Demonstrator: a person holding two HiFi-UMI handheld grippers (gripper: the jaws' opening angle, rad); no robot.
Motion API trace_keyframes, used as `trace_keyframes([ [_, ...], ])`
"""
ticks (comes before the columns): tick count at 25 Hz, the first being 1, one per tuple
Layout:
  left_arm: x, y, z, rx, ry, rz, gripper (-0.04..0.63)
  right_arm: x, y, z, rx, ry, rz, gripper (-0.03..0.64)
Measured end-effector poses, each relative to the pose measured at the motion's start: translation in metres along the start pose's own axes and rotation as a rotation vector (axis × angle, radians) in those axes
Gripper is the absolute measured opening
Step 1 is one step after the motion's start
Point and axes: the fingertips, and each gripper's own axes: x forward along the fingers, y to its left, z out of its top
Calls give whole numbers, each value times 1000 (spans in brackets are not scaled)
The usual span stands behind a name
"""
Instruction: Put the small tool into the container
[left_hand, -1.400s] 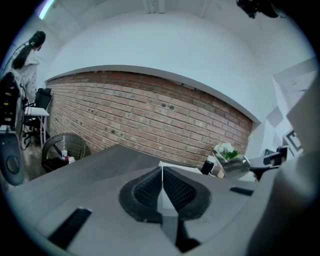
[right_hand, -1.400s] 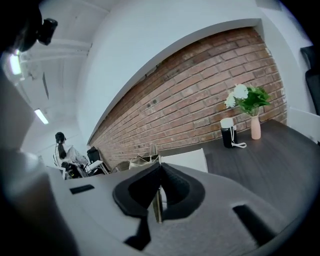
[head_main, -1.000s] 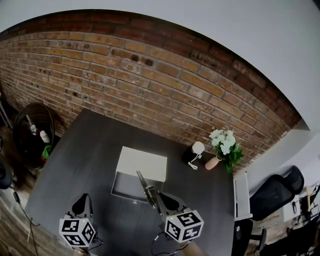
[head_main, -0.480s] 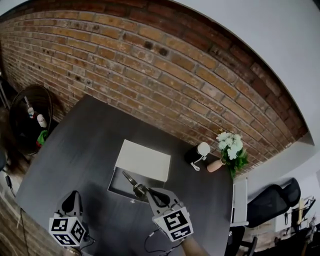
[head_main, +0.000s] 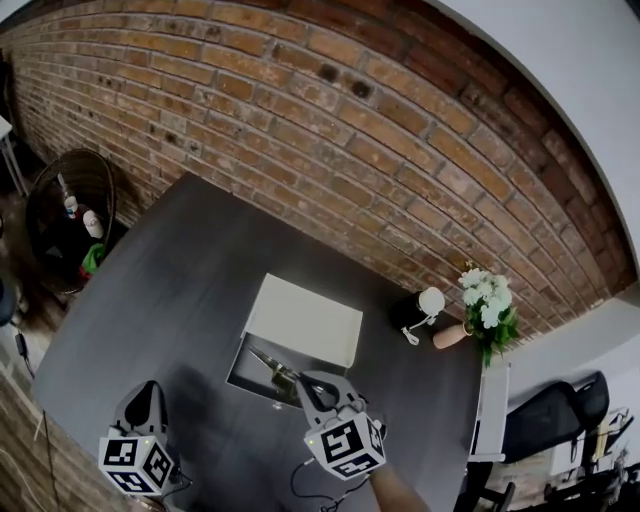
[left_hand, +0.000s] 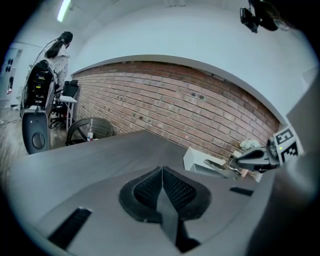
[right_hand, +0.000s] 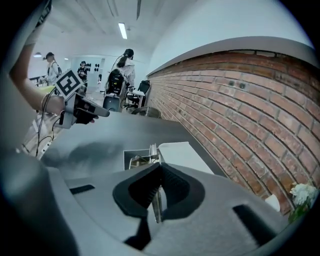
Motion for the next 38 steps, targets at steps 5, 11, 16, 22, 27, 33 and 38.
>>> trace_keyframes([
  [5, 5, -3, -3, -9, 10, -3, 6, 18, 1, -9, -38, 30, 10, 5],
  [11, 15, -2, -4, -11, 15, 1, 6, 37, -3, -22, -67, 64, 12, 5],
  [16, 20, -1, -5, -8, 24, 8, 6, 47, -10, -30, -82, 81, 3, 5],
  [22, 23, -2, -14, -8, 36, 12, 6, 56, -13, -36, -111, 100, -11, 5],
  [27, 24, -4, -20, -1, 47, 9, 6, 64, -11, -40, -127, 105, -23, 5],
  [33, 23, -3, -24, 9, 57, 9, 6, 71, -6, -46, -141, 120, -31, 6],
  [38, 24, -1, -30, 3, 73, 6, 6, 73, -6, -47, -109, 116, -33, 8],
])
